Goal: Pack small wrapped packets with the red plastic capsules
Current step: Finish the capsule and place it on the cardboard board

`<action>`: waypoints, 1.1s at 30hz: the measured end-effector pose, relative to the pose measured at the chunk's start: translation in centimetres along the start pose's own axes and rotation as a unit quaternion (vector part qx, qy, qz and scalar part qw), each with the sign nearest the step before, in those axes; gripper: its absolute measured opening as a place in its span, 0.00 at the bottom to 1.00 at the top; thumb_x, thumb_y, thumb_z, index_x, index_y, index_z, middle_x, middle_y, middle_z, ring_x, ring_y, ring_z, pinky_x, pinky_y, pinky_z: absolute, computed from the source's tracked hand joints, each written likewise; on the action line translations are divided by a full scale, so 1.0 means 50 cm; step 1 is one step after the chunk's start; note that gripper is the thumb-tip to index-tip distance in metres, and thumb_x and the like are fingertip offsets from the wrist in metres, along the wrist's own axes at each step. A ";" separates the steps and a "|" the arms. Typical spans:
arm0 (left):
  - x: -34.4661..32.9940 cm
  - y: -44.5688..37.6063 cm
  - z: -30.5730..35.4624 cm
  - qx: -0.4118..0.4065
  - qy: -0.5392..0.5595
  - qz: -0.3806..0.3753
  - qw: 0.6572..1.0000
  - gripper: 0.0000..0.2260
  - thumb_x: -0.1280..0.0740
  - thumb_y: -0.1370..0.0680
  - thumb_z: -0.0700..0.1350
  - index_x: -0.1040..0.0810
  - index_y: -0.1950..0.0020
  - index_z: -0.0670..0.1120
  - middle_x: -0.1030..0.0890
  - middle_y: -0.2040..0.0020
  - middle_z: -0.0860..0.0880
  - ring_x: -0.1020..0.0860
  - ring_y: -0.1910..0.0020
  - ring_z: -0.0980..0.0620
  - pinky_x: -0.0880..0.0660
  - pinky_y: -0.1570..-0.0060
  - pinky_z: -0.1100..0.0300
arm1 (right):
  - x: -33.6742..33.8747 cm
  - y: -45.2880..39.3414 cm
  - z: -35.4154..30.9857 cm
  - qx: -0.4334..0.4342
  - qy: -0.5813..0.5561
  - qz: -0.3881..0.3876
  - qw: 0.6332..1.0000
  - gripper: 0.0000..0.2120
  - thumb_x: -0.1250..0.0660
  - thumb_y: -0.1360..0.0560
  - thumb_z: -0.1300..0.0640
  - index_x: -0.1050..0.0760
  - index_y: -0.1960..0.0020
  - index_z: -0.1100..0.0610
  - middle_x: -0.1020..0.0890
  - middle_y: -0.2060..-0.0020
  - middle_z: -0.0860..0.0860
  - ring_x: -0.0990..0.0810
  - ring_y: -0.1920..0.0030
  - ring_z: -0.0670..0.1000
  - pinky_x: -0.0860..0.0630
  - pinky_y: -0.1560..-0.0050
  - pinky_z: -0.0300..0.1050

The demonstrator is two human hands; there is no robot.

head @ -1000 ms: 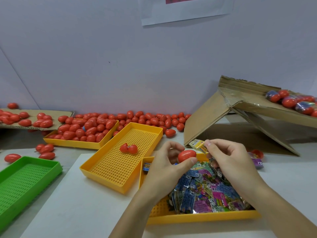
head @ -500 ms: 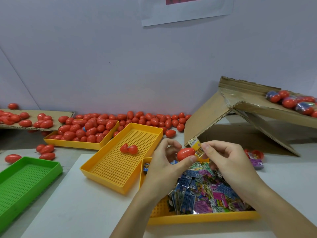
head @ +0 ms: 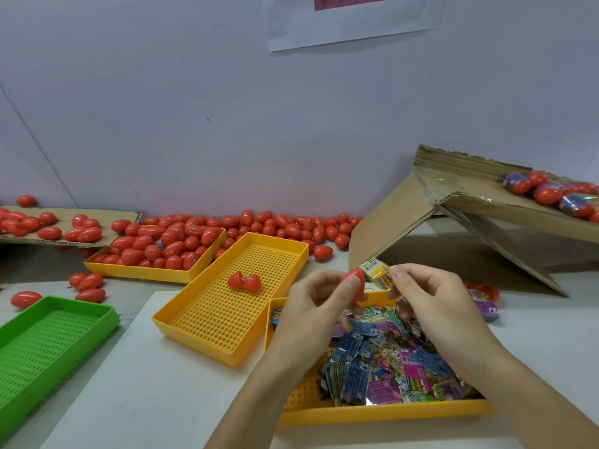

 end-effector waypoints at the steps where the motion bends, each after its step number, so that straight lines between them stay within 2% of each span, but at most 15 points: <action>1: -0.001 -0.001 -0.002 0.009 0.047 -0.004 0.999 0.14 0.34 0.22 0.54 0.20 0.46 0.43 0.15 0.54 0.44 0.19 0.61 0.51 0.23 0.65 0.63 | 0.002 0.000 0.002 -0.003 0.002 0.004 1.000 0.11 0.38 0.19 0.51 0.17 0.53 0.49 0.17 0.67 0.43 0.24 0.70 0.39 0.28 0.66 0.36; 3: -0.004 -0.002 -0.003 0.023 0.133 -0.008 0.991 0.15 0.35 0.21 0.52 0.20 0.46 0.40 0.16 0.55 0.41 0.19 0.62 0.49 0.23 0.67 0.62 | 0.005 -0.001 0.005 -0.005 0.000 0.009 1.000 0.10 0.38 0.19 0.51 0.17 0.53 0.48 0.17 0.67 0.43 0.24 0.70 0.39 0.28 0.66 0.36; 5: -0.006 -0.003 -0.005 0.033 0.175 -0.010 0.984 0.17 0.36 0.21 0.51 0.21 0.44 0.38 0.16 0.56 0.39 0.20 0.63 0.49 0.23 0.67 0.62 | 0.006 -0.002 0.008 -0.008 -0.004 0.010 1.000 0.10 0.37 0.19 0.50 0.17 0.52 0.48 0.17 0.67 0.45 0.25 0.71 0.40 0.28 0.66 0.37; 9: -0.003 -0.004 -0.010 0.060 0.203 0.009 0.977 0.19 0.38 0.21 0.51 0.23 0.41 0.35 0.18 0.60 0.41 0.22 0.67 0.49 0.24 0.68 0.62 | 0.004 -0.004 0.012 -0.013 -0.009 0.007 1.000 0.10 0.37 0.19 0.50 0.17 0.52 0.48 0.17 0.66 0.47 0.24 0.70 0.43 0.28 0.66 0.39; 12: -0.001 -0.004 -0.026 0.103 0.214 0.034 0.971 0.17 0.37 0.21 0.51 0.23 0.45 0.36 0.21 0.66 0.44 0.26 0.71 0.51 0.28 0.71 0.61 | 0.003 -0.004 0.010 -0.011 -0.021 0.004 1.000 0.11 0.36 0.19 0.50 0.16 0.55 0.45 0.17 0.66 0.49 0.25 0.69 0.45 0.28 0.68 0.38; 14: -0.008 0.000 -0.043 0.147 0.235 0.037 0.960 0.14 0.40 0.19 0.49 0.23 0.48 0.39 0.26 0.68 0.47 0.31 0.73 0.53 0.33 0.71 0.61 | 0.001 -0.003 0.008 -0.008 -0.028 0.000 1.000 0.12 0.37 0.19 0.50 0.16 0.56 0.42 0.18 0.66 0.51 0.25 0.69 0.45 0.28 0.66 0.41; 19: -0.037 0.010 -0.048 0.203 0.331 -0.004 0.921 0.14 0.39 0.23 0.50 0.25 0.51 0.39 0.32 0.67 0.47 0.37 0.72 0.53 0.36 0.73 0.61 | 0.000 -0.004 0.007 -0.008 -0.037 0.001 0.999 0.12 0.36 0.19 0.51 0.16 0.57 0.41 0.18 0.66 0.51 0.25 0.69 0.46 0.28 0.65 0.43; 23: -0.039 0.012 -0.050 0.208 0.383 -0.006 0.900 0.14 0.43 0.21 0.47 0.26 0.47 0.37 0.30 0.66 0.45 0.33 0.70 0.52 0.32 0.72 0.61 | 0.003 -0.005 0.013 -0.014 -0.047 0.009 0.999 0.12 0.36 0.20 0.51 0.16 0.57 0.40 0.17 0.66 0.50 0.24 0.68 0.47 0.28 0.64 0.43; 26: -0.010 0.003 -0.054 0.168 0.312 0.046 0.934 0.10 0.38 0.20 0.45 0.23 0.46 0.38 0.26 0.61 0.43 0.27 0.68 0.50 0.27 0.70 0.59 | 0.002 -0.005 0.012 -0.013 -0.046 0.008 0.999 0.14 0.36 0.19 0.50 0.17 0.57 0.35 0.17 0.66 0.48 0.24 0.69 0.44 0.27 0.64 0.43; 29: 0.023 -0.004 -0.031 0.073 0.103 0.065 0.990 0.07 0.29 0.23 0.44 0.22 0.47 0.45 0.21 0.54 0.46 0.21 0.64 0.50 0.23 0.66 0.59 | 0.002 -0.005 0.008 -0.008 -0.040 0.008 0.999 0.17 0.37 0.19 0.50 0.19 0.58 0.30 0.17 0.66 0.47 0.25 0.71 0.41 0.26 0.64 0.42; 31: 0.021 0.000 -0.018 0.036 0.018 0.049 0.998 0.08 0.26 0.24 0.45 0.21 0.47 0.49 0.20 0.53 0.51 0.19 0.66 0.53 0.24 0.66 0.63 | 0.004 -0.004 0.009 -0.006 -0.030 0.014 0.999 0.15 0.37 0.19 0.50 0.17 0.58 0.35 0.17 0.66 0.46 0.25 0.71 0.41 0.27 0.66 0.39; 33: 0.013 0.004 -0.008 0.016 -0.010 0.037 0.999 0.09 0.25 0.25 0.45 0.21 0.48 0.51 0.20 0.52 0.50 0.19 0.66 0.54 0.23 0.65 0.65 | 0.005 -0.002 0.011 -0.007 -0.025 0.019 0.999 0.12 0.37 0.19 0.50 0.16 0.56 0.43 0.17 0.66 0.46 0.24 0.71 0.40 0.27 0.68 0.35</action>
Point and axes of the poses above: each hand's wrist, its own y-axis away from the middle knuckle, its own x-axis out of the back of the hand, z = x × y, the point moved 10 cm from there along -y, towards the middle knuckle
